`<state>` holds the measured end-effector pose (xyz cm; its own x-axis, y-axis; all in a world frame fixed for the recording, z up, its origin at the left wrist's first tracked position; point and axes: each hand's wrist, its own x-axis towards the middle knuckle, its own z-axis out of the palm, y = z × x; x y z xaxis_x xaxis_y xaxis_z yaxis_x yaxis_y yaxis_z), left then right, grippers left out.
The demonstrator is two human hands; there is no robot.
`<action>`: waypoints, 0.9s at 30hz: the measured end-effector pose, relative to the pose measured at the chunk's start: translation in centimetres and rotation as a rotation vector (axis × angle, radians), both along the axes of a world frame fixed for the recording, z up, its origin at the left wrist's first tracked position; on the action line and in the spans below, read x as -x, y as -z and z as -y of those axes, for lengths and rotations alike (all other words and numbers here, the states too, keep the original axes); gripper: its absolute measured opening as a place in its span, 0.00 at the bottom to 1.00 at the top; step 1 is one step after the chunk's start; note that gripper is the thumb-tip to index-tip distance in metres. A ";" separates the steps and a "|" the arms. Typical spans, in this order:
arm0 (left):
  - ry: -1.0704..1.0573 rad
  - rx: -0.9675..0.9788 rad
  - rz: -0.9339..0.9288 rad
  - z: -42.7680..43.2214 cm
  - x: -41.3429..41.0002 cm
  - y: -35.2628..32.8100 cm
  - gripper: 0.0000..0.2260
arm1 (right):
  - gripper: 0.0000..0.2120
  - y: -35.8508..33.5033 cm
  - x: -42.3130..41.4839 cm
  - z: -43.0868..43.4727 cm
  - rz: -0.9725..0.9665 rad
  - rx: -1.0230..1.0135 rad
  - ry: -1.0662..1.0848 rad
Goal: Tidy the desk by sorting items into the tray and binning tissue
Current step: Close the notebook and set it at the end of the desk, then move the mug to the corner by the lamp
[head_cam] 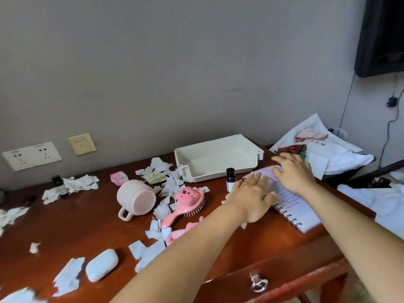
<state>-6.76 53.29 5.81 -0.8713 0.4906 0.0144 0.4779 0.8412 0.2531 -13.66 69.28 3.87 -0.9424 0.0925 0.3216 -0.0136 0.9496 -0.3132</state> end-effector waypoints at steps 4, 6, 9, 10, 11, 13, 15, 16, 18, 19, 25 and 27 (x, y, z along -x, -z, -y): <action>-0.033 0.057 -0.042 4.8 -1.0 -3.2 0.26 | 0.20 -3.5 -0.8 4.0 -0.102 -0.011 -0.096; -0.074 0.112 -0.047 7.5 -1.5 -4.5 0.26 | 0.20 -5.0 -1.3 6.4 -0.119 -0.031 -0.158; -0.139 0.192 -0.044 11.7 -2.1 -5.9 0.26 | 0.20 -6.6 -2.0 10.2 -0.110 -0.045 -0.252; -0.161 0.208 -0.046 13.1 -2.4 -6.3 0.26 | 0.20 -7.0 -2.3 11.6 -0.099 -0.052 -0.287; -0.182 0.219 -0.050 14.6 -2.6 -6.6 0.27 | 0.20 -7.3 -2.5 13.0 -0.084 -0.060 -0.321; -0.221 0.232 -0.050 17.6 -3.1 -7.2 0.27 | 0.20 -8.0 -3.0 16.0 -0.056 -0.078 -0.388; -0.265 0.223 -0.038 20.6 -3.8 -7.5 0.27 | 0.20 -8.5 -3.6 19.2 -0.020 -0.094 -0.457; -0.286 0.213 -0.028 22.1 -4.1 -7.5 0.27 | 0.20 -8.6 -3.7 20.8 0.002 -0.100 -0.493; -0.319 0.207 -0.010 24.7 -4.8 -7.6 0.27 | 0.20 -8.3 -3.9 23.8 0.055 -0.105 -0.556; -0.339 0.206 0.000 26.0 -5.1 -7.5 0.27 | 0.21 -8.1 -3.9 25.3 0.087 -0.103 -0.584; -0.434 0.142 0.081 31.2 -5.7 -5.8 0.27 | 0.26 -6.9 -3.0 32.0 0.257 -0.139 -0.662; -0.455 0.101 0.122 32.1 -5.4 -4.8 0.27 | 0.27 -6.6 -2.4 33.6 0.288 -0.161 -0.667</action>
